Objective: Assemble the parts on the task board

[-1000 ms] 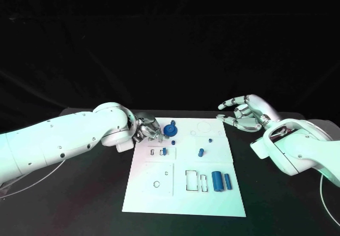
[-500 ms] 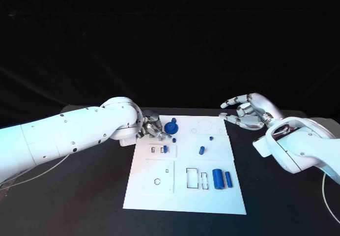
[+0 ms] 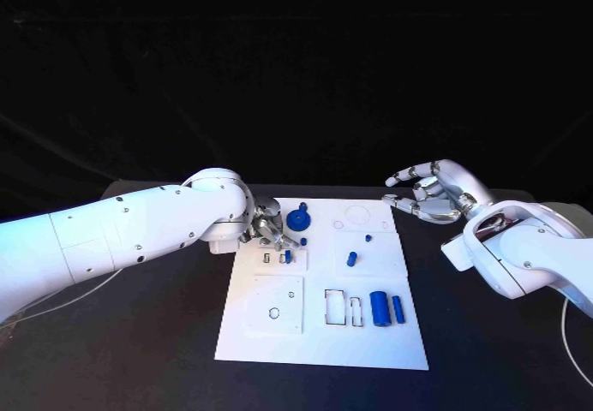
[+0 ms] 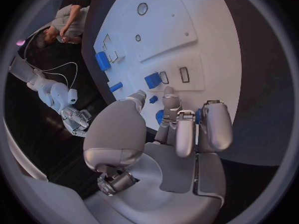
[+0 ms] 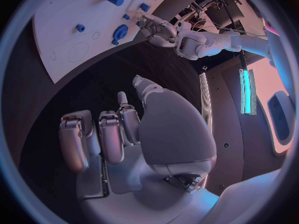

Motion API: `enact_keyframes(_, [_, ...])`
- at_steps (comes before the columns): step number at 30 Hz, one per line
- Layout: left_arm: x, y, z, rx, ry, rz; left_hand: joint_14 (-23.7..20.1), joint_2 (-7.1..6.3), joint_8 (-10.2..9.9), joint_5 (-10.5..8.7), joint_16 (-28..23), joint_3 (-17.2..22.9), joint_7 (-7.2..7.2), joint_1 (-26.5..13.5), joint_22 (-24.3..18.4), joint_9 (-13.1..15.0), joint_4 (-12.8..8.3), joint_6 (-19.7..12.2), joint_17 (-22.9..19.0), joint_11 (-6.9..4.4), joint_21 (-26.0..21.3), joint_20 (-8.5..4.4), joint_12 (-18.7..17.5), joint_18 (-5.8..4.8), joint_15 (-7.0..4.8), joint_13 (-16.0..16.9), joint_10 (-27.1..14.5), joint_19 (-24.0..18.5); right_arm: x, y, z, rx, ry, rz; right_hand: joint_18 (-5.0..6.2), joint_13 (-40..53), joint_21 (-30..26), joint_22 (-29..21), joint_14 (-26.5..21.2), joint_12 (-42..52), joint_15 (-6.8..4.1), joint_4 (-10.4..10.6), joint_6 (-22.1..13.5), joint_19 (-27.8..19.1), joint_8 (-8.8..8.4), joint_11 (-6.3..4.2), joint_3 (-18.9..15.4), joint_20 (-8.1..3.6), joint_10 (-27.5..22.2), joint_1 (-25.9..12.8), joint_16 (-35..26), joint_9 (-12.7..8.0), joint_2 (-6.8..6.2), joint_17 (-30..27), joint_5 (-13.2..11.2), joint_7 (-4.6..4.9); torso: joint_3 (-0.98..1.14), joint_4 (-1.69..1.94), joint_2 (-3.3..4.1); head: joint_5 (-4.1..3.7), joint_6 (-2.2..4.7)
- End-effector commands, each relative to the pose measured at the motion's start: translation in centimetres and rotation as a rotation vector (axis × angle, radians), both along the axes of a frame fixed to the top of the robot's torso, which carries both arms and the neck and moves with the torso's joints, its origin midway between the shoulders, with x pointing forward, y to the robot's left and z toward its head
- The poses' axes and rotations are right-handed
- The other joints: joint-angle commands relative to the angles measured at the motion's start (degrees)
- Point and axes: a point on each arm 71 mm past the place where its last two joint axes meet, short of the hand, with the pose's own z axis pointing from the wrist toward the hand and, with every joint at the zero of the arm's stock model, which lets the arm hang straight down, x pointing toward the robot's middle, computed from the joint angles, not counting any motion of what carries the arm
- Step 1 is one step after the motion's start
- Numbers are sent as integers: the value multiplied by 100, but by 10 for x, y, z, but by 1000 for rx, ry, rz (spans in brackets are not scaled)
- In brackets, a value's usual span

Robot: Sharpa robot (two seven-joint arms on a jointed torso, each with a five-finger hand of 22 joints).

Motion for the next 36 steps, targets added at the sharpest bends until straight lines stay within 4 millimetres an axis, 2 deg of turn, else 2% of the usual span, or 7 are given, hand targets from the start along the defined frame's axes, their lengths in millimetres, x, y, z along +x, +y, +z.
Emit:
enact_keyframes(1, [-2,-2,-2,28,30,-27,595,58,32,-1,36,-21,-22,11,9,7,-9,-12,1507,-31,22,-9,35,-111,-46,7,-3,32,0,1,-1,-10,10,10,-39,575,26,1506,595,-2,-33,3,43,599,24,-35,45,-31,-19,17,-2,7,-15,1466,26,7,2,3,-2,6,-15])
enact_keyframes(6, [-3,-4,-3,27,41,-32,595,92,43,-1,36,-1,-25,53,25,29,-15,-19,1507,-34,31,-10,43,-113,-48,15,-4,35,1,1,-2,-12,13,10,-39,575,26,1506,595,-2,-33,3,43,599,24,-35,45,-31,-19,17,-2,7,-15,1466,26,7,2,5,-2,12,-44])
enact_keyframes(21, [-6,-9,-4,15,59,-41,595,164,72,0,36,119,-33,212,70,97,-24,-35,1507,-41,58,-12,57,-119,-53,27,-9,41,3,3,-4,-18,25,10,-39,574,26,1506,593,-2,-34,15,37,599,26,-35,46,-33,-18,-1,-5,4,-24,1460,38,7,4,4,4,14,-60])
enact_keyframes(26, [-6,-8,-5,11,64,-39,595,204,97,0,36,290,-42,375,92,158,-32,-44,1507,-51,72,-18,75,-121,-61,47,-4,40,3,3,-4,-21,29,9,-39,574,26,1506,593,-2,-34,15,37,599,26,-35,46,-33,-18,-1,-5,4,-24,1460,38,7,5,5,1,16,-69])
enact_keyframes(36, [-7,-9,-5,-6,78,-35,595,191,148,1,36,729,-70,597,147,295,-39,-61,1507,-76,103,-35,103,-129,-82,82,11,44,5,3,-6,-25,35,8,-39,574,26,1506,593,-2,-34,15,37,599,26,-35,46,-33,-18,-1,-5,4,-24,1460,38,7,7,0,2,16,-92])
